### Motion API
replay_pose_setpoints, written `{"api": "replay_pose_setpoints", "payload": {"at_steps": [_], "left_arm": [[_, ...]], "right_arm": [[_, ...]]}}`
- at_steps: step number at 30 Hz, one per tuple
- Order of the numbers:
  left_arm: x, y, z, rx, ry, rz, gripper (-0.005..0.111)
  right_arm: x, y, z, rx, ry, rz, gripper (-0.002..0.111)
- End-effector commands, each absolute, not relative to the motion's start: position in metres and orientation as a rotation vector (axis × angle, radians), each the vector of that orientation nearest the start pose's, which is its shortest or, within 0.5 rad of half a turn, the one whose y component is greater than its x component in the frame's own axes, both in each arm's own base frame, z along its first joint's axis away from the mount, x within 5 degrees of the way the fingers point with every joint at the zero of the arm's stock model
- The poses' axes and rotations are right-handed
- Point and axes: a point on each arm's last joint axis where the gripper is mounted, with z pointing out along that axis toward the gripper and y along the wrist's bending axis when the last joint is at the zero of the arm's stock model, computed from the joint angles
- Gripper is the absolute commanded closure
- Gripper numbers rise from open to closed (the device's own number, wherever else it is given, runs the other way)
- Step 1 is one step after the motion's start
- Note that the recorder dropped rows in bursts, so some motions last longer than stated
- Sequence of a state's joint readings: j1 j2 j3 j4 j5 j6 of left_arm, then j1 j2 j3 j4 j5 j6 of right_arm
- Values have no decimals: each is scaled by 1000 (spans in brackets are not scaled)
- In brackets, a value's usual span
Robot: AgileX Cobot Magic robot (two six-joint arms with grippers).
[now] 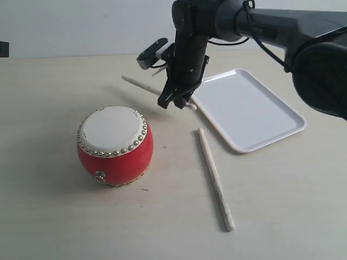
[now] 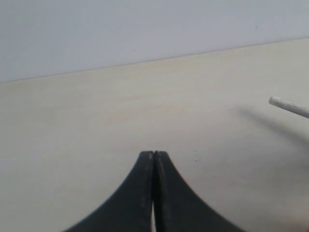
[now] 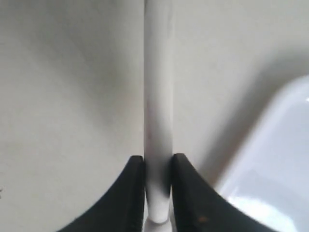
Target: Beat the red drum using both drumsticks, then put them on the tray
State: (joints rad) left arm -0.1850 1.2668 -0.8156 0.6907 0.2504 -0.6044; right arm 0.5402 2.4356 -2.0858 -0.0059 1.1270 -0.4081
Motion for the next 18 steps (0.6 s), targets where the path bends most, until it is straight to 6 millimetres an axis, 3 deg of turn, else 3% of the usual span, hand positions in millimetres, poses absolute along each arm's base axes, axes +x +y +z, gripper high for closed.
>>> {"api": "replay_pose_setpoints", "payload": {"at_steps": [1,9,18], "left_arm": [[271,-43,290,247,2047,50,107],[269,-56,286,424,1910,-20,107],[266,-56,280,593,1886,72,107]], "right_arm": [[427,252,193,-1340,2574,-44,108],[419,243,240,-1472,2421,-305,108],[381,287,277,-1719,2018,-801,108]]}}
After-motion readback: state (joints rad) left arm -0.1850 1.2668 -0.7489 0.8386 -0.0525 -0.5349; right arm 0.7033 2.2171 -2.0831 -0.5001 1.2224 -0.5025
